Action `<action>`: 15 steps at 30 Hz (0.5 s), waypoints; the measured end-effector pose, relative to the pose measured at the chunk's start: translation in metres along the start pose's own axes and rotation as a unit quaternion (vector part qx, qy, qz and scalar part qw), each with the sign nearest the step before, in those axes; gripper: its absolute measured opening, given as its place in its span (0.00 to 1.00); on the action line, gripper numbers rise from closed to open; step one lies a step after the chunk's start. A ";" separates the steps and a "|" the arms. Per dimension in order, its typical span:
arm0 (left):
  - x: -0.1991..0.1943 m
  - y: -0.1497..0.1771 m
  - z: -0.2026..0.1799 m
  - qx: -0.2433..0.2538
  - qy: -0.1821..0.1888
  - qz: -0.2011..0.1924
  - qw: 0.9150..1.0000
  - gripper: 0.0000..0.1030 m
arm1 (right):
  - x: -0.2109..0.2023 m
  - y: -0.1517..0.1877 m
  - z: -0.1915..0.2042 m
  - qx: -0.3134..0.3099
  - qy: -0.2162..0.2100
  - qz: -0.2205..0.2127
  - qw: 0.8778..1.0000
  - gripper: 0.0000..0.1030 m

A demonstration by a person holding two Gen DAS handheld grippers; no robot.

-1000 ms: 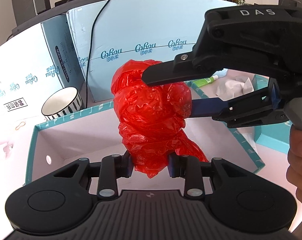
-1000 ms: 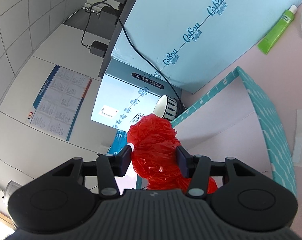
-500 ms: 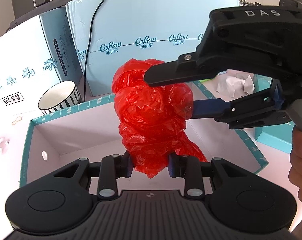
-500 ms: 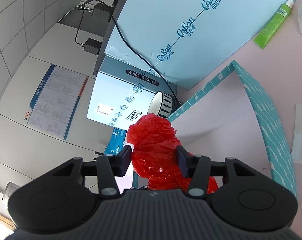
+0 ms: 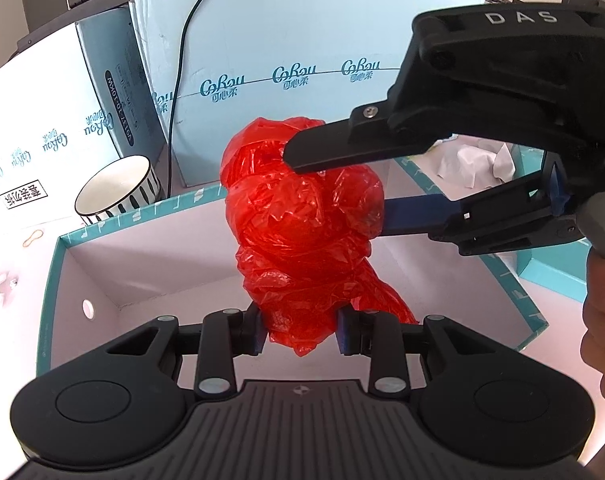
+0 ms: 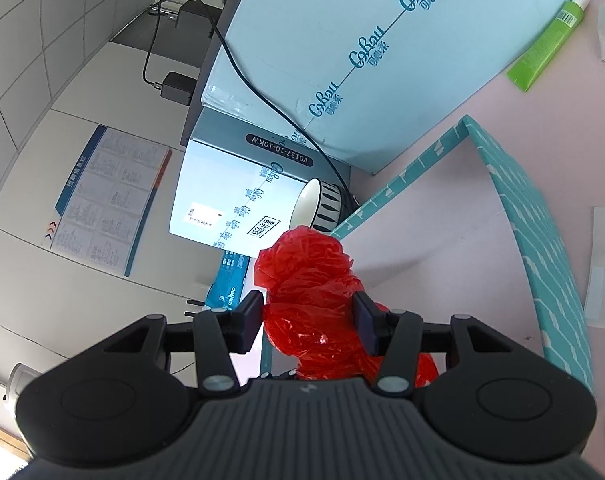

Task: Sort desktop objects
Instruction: 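Lower the red bag with both tools into the teal box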

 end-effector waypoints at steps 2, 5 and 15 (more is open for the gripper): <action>0.001 -0.001 0.002 -0.002 0.000 0.001 1.000 0.27 | 0.002 0.000 0.000 0.000 -0.001 0.002 1.000 0.52; 0.003 -0.001 0.004 -0.005 -0.001 0.004 1.000 0.27 | 0.005 -0.001 0.001 -0.001 -0.001 0.004 1.000 0.52; 0.009 -0.003 0.010 -0.010 -0.004 0.010 1.000 0.27 | 0.012 -0.002 -0.001 0.003 -0.002 0.012 1.000 0.52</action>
Point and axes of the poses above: each gripper's, at about its wrist camera, not at the fingertips, and x roughly the way its jaws point, z to its left, y to its underside, the point moved 4 cm from there along x, roughly the way its jaws point, and after that the axes turned 10 degrees about -x, right-handed, at the moved point
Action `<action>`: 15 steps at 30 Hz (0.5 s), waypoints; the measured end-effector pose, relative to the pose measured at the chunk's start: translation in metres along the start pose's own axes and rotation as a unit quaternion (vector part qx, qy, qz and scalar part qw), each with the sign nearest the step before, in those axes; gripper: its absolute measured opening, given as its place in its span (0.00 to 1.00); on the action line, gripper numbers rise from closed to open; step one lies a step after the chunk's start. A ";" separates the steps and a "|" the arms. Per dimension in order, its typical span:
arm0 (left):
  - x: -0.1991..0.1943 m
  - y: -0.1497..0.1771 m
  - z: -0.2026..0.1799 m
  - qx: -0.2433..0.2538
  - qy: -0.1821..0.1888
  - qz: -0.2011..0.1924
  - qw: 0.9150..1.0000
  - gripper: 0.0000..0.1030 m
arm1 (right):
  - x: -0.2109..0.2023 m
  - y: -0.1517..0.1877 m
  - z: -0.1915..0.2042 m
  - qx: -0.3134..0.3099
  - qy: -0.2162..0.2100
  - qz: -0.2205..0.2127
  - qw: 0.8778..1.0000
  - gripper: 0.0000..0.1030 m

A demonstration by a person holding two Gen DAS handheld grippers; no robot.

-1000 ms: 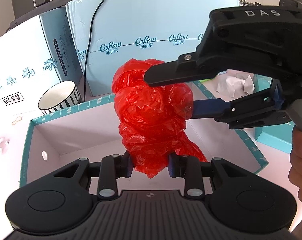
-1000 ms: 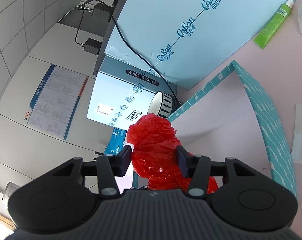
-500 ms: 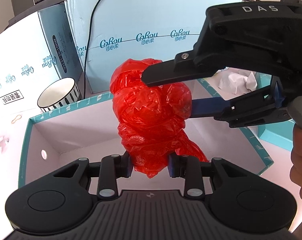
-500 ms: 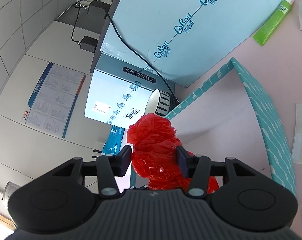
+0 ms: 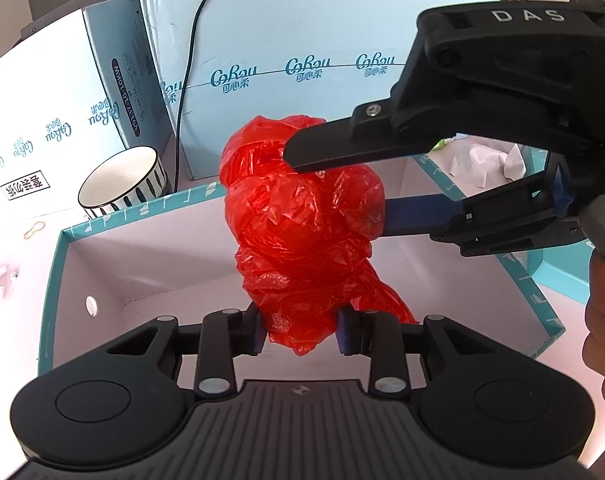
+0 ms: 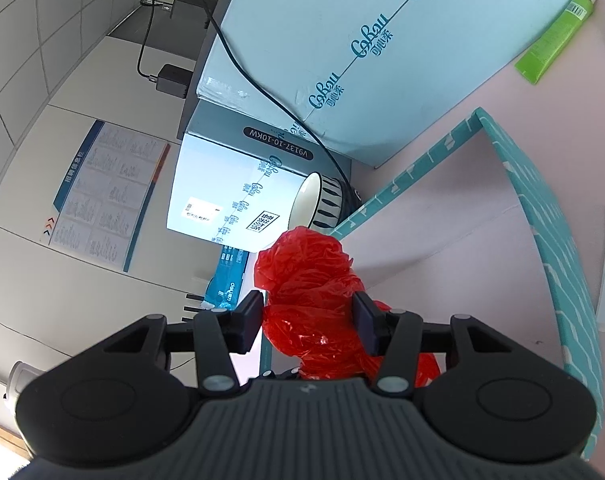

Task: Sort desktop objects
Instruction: 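Lower the red bag with both tools into the teal box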

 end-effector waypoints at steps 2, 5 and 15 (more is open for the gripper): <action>0.001 0.000 0.002 -0.001 -0.001 0.001 1.000 0.27 | 0.002 0.000 0.000 0.001 -0.001 0.003 1.000 0.52; 0.001 0.001 0.005 -0.007 -0.004 0.004 1.000 0.27 | 0.005 0.001 -0.001 0.004 -0.002 0.008 1.000 0.52; 0.002 0.004 0.014 -0.018 -0.020 0.011 1.000 0.27 | 0.018 0.003 0.001 0.006 -0.003 0.028 1.000 0.52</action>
Point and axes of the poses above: each gripper's, at about its wrist camera, not at the fingertips, and x roughly the way its jaws point, z to its left, y to its underside, the point moved 4 cm from there along x, roughly the way its jaws point, and after that the axes turned 10 degrees about -x, right-handed, at the moved point
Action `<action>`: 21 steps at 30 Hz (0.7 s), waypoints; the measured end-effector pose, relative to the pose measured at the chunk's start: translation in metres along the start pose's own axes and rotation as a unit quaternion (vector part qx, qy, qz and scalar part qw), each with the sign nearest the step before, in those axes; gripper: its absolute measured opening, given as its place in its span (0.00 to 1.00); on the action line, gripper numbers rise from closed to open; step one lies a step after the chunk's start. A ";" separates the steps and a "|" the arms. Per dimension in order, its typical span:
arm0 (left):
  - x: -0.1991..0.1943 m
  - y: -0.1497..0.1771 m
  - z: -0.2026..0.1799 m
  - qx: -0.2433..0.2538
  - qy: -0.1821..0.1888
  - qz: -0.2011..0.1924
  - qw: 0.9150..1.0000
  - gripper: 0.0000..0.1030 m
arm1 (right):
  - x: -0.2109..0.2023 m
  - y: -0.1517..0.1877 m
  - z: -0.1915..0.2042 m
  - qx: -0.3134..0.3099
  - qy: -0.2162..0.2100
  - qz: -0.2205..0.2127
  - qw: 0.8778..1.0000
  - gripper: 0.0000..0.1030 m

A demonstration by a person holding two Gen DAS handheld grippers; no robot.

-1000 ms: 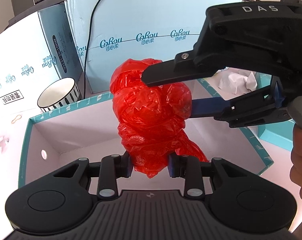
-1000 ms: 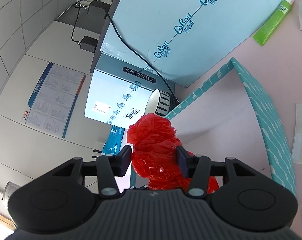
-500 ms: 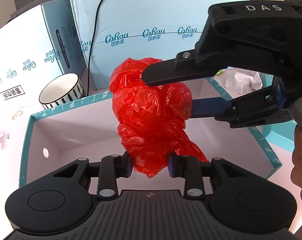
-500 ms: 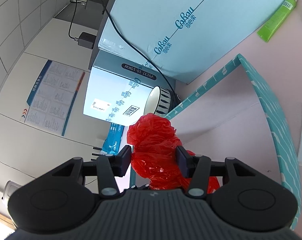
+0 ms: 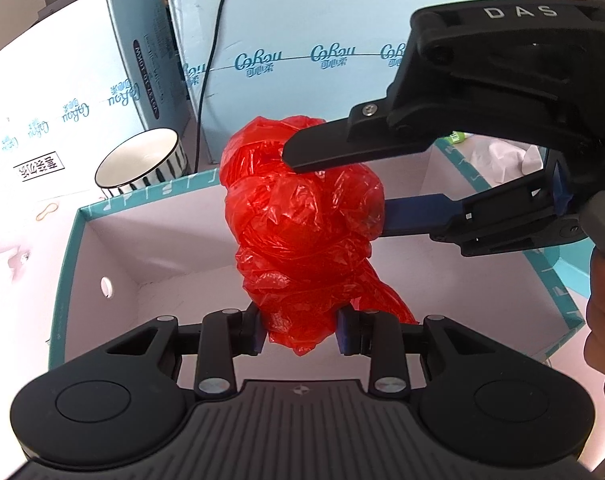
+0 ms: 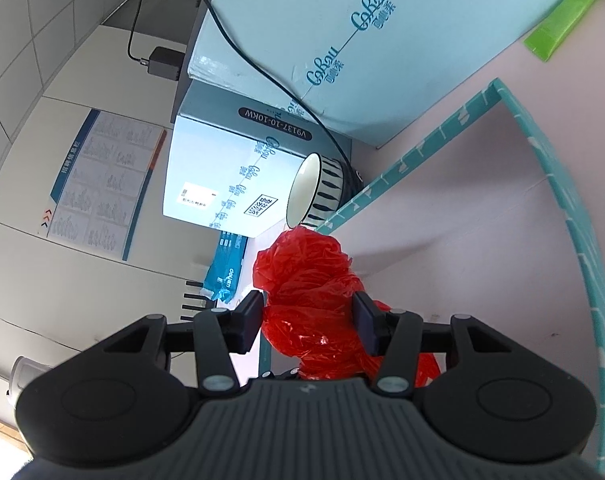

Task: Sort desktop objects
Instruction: 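Lower the red bag with both tools into the teal box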

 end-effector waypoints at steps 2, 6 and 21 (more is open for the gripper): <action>0.002 0.001 0.002 -0.002 -0.003 0.003 1.000 0.27 | 0.004 0.000 0.001 0.000 0.003 0.004 1.000 0.52; 0.004 0.002 0.006 -0.005 -0.010 0.009 1.000 0.27 | 0.011 0.002 0.001 0.002 0.008 0.011 1.000 0.52; 0.018 0.010 0.006 -0.005 -0.016 0.041 0.999 0.27 | 0.020 0.010 -0.010 0.018 0.031 0.023 0.999 0.52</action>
Point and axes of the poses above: each gripper's, at about its wrist camera, not at the fingertips, and x roughly the way its jaws point, z to its left, y to its underside, the point moved 4 cm from there along x, roughly the way its jaws point, and after that the axes turned 10 degrees about -x, right-handed, at the moved point
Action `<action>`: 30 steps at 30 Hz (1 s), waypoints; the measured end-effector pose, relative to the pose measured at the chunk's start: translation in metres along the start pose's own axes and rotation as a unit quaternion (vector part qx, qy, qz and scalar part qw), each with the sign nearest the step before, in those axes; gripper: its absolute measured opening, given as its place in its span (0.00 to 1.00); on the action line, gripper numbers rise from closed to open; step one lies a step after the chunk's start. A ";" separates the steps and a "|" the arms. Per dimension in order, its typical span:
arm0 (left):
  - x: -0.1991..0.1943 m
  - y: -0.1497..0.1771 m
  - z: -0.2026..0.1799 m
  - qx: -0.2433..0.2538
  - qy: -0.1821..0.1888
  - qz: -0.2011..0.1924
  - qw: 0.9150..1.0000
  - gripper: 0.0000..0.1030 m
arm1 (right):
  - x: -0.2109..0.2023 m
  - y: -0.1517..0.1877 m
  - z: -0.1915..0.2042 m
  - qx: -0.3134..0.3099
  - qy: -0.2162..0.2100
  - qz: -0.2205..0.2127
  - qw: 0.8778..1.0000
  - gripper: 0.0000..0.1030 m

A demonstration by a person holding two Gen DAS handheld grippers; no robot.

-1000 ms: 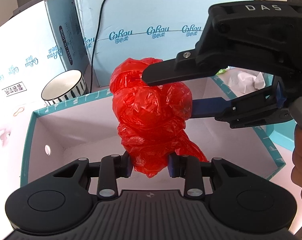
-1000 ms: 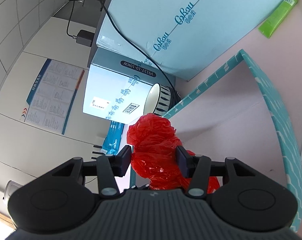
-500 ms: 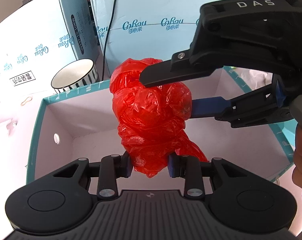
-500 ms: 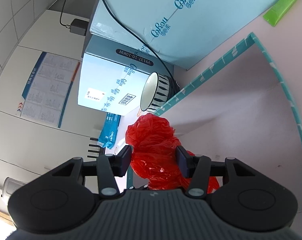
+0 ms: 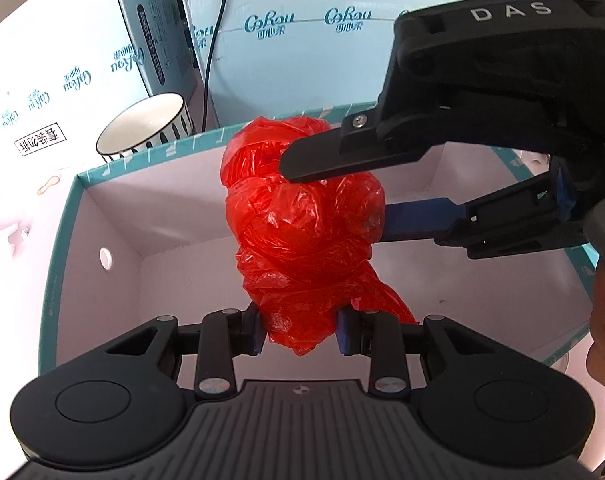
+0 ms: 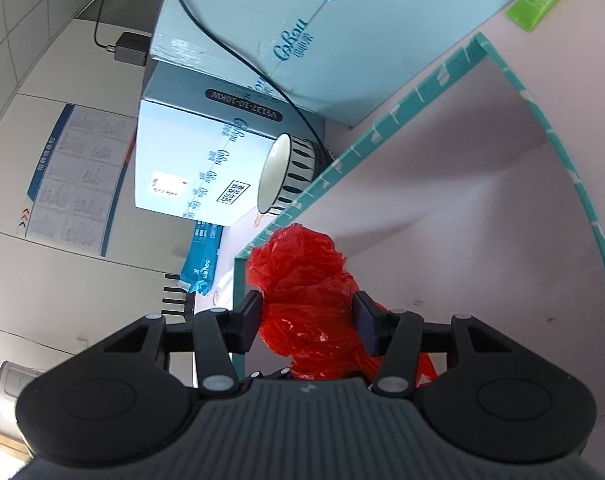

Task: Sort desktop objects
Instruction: 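Lower the red bag with both tools into the teal box, then open the left tool while the right tool opens, dropping the red bag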

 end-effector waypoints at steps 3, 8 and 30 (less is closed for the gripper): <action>0.002 0.000 0.000 -0.001 0.000 0.004 1.000 0.27 | 0.001 0.001 -0.002 0.002 0.003 0.001 1.000 0.53; 0.008 0.001 0.001 -0.004 -0.001 0.015 1.000 0.27 | 0.004 0.002 -0.006 0.005 0.011 0.004 1.000 0.53; 0.021 0.000 0.005 -0.030 0.009 0.050 0.998 0.27 | 0.017 0.001 -0.013 -0.002 0.049 0.017 0.999 0.59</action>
Point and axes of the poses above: each gripper's, at about its wrist camera, not at the fingertips, and x roughly the way its jaws point, z to its left, y to its underside, the point moved 4 cm from there along x, roughly the way its jaws point, and after that the axes turned 10 degrees about -x, right-handed, at the moved point
